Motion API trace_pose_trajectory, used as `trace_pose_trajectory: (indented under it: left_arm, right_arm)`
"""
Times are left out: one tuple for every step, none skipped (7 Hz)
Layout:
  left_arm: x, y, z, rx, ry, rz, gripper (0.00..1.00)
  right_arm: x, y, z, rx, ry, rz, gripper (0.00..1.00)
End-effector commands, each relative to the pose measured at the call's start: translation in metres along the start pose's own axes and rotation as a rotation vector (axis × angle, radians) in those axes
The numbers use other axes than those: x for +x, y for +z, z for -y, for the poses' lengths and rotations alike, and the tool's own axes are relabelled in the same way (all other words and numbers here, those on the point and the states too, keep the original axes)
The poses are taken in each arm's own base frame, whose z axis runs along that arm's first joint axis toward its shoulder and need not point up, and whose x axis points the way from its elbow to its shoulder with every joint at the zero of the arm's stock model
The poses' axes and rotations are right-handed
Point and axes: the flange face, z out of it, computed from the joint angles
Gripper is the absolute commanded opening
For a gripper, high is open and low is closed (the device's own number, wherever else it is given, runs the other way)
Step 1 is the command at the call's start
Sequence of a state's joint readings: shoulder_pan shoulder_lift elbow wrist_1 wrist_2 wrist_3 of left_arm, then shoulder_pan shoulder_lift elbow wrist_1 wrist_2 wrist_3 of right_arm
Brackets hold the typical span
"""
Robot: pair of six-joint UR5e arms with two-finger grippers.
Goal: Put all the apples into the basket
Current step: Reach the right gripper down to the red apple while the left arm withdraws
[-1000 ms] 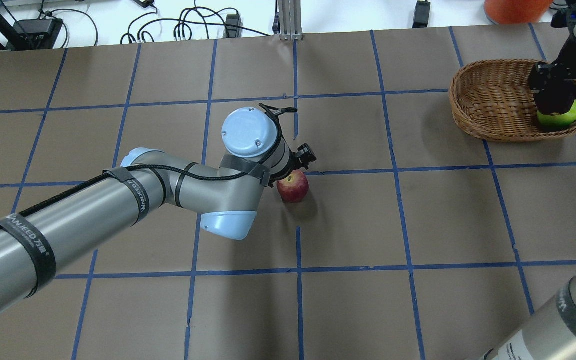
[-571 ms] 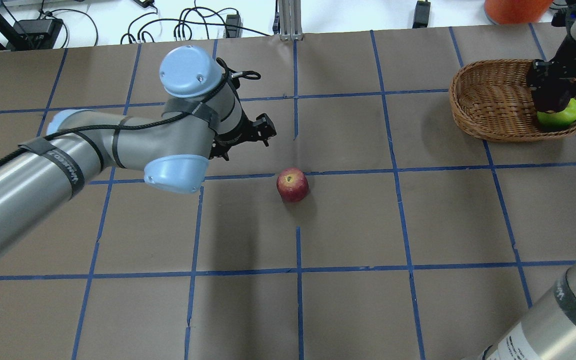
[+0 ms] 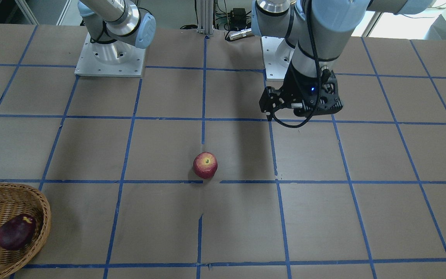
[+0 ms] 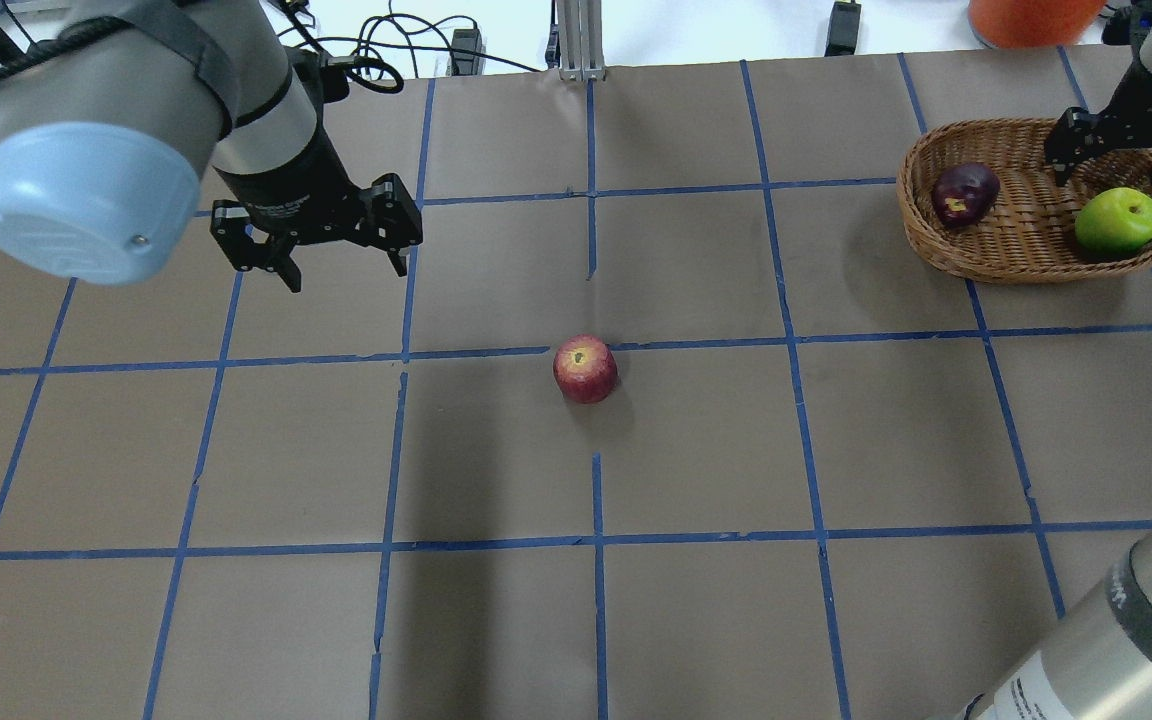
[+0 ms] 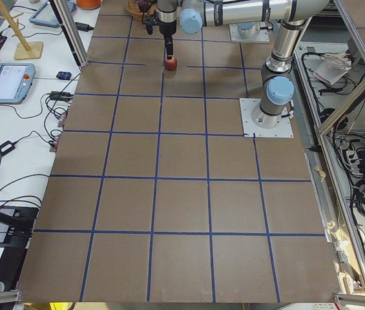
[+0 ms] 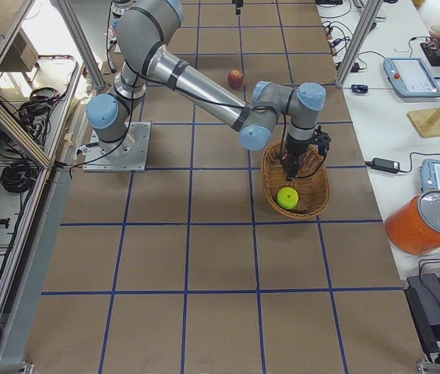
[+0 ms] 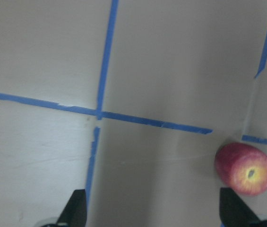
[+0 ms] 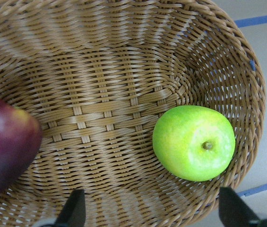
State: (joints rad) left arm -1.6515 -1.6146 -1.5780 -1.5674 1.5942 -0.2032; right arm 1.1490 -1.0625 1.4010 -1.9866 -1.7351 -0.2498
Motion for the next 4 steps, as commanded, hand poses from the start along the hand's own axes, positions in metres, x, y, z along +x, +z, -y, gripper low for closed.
trace_pose_trajectory:
  left_arm:
    - [-0.007, -0.043, -0.014, -0.054, 0.009, 0.027, 1.0]
    - [-0.006, -0.05, -0.009, -0.03, 0.01, 0.013, 1.0]
    - [-0.006, -0.054, -0.005, 0.014, 0.006, 0.004, 1.0]
    - [-0.007, -0.057, -0.006, 0.026, 0.007, 0.008, 1.0]
  right_arm:
    - [-0.069, -0.059, -0.031, -0.058, -0.056, 0.025, 1.0]
    - [-0.136, -0.092, -0.056, -0.079, -0.035, 0.026, 1.0]
    - [-0.215, -0.104, -0.08, -0.111, -0.036, 0.056, 1.0]
    - [-0.282, -0.109, -0.105, -0.129, -0.01, 0.107, 1.0]
